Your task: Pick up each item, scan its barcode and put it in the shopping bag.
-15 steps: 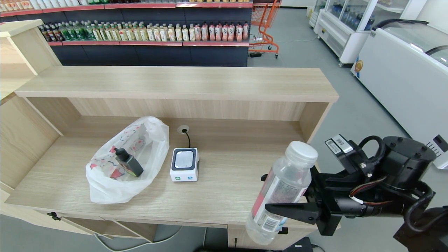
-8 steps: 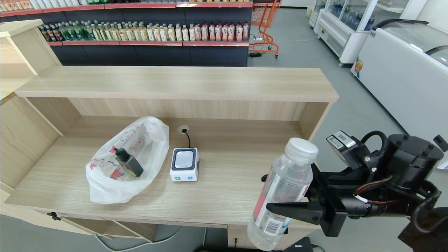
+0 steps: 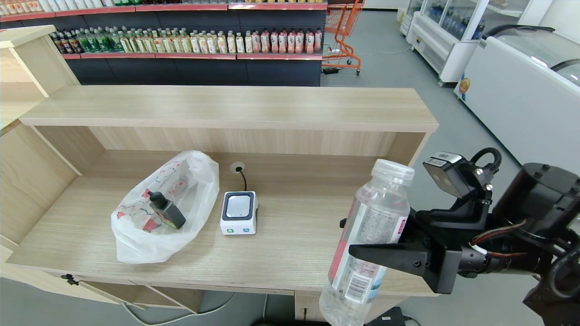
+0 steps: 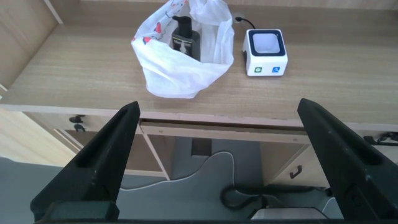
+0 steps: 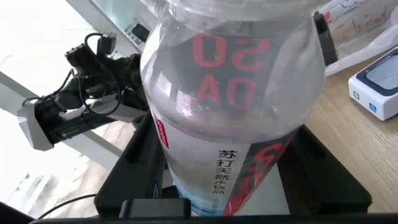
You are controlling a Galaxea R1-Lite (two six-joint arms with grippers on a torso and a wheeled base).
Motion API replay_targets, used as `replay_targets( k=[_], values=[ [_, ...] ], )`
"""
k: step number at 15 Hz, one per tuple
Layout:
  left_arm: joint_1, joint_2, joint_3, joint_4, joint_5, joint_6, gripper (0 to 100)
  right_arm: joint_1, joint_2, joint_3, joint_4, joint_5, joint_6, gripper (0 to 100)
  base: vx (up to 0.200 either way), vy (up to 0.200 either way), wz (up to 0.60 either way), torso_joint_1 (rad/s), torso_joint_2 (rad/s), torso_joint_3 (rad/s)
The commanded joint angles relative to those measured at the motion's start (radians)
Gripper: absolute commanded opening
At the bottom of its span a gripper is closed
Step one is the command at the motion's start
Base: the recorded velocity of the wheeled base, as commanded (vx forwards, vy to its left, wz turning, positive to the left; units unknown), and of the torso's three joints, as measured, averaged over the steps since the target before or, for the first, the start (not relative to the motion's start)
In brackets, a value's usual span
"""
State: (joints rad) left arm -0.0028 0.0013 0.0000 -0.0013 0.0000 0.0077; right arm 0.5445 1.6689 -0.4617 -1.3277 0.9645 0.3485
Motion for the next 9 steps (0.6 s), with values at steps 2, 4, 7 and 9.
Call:
replay_targets(
  k=[2,4,7,9],
  values=[
    [0.000,0.000,0.000,0.000,0.000,0.000,100,0.009,-0.005,0.006,0.004,0.000,0.001,0,0.000,0.000,0.00,0.000,0.00,0.000],
    [0.000,0.000,0.000,0.000,0.000,0.000,100,0.011,-0.005,0.008,0.004,0.000,0.001,0,0.000,0.000,0.00,0.000,0.00,0.000],
    [0.000,0.000,0.000,0.000,0.000,0.000,100,0.012,-0.012,0.009,0.001,0.000,0.001,0,0.000,0.000,0.00,0.000,0.00,0.000],
    [0.001,0.000,0.000,0.000,0.000,0.000,100,0.011,-0.014,0.008,-0.001,0.000,0.001,0,0.000,0.000,0.00,0.000,0.00,0.000]
  ],
)
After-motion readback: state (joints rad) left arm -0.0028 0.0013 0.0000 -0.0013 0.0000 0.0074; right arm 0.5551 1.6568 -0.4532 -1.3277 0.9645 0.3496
